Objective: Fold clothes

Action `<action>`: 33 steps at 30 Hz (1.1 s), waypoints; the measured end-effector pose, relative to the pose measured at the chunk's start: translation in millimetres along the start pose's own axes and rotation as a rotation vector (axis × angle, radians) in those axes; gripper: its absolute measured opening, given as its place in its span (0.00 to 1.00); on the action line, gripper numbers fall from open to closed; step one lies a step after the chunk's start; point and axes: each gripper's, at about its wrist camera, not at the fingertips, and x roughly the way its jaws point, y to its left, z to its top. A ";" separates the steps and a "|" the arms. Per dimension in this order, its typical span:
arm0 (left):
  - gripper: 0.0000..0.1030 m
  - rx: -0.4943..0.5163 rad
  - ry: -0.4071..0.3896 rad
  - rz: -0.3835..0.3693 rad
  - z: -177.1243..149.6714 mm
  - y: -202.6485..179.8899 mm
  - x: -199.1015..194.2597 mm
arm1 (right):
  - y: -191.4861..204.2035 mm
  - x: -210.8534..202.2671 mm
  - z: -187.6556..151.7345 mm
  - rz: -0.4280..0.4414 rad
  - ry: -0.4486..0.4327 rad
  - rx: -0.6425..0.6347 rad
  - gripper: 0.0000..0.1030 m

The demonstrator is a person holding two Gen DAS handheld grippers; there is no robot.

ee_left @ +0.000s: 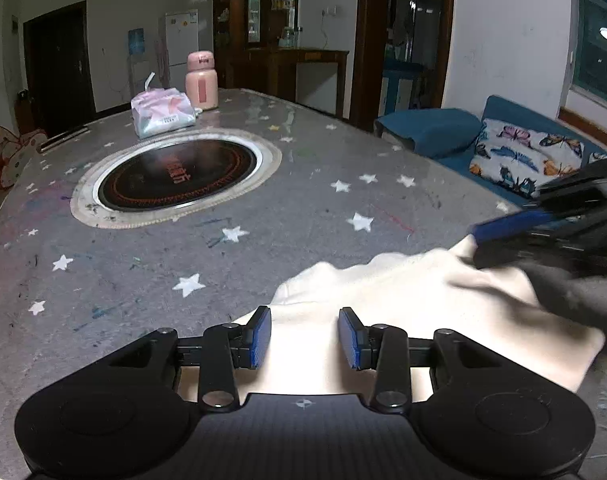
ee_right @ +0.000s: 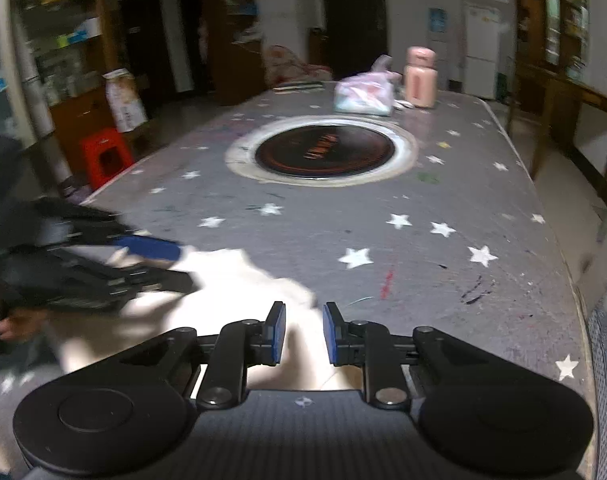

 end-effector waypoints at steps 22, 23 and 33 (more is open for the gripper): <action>0.40 0.047 -0.069 -0.031 -20.9 -26.7 -63.3 | 38.2 -34.2 -33.8 0.028 0.006 -0.086 0.17; 0.40 0.043 -0.066 -0.037 -25.0 -28.6 -67.5 | 41.6 -29.5 -32.7 0.038 0.003 -0.086 0.17; 0.40 -0.025 -0.024 -0.012 -56.9 -21.6 -76.9 | 56.2 6.4 -35.3 0.059 0.016 -0.123 0.20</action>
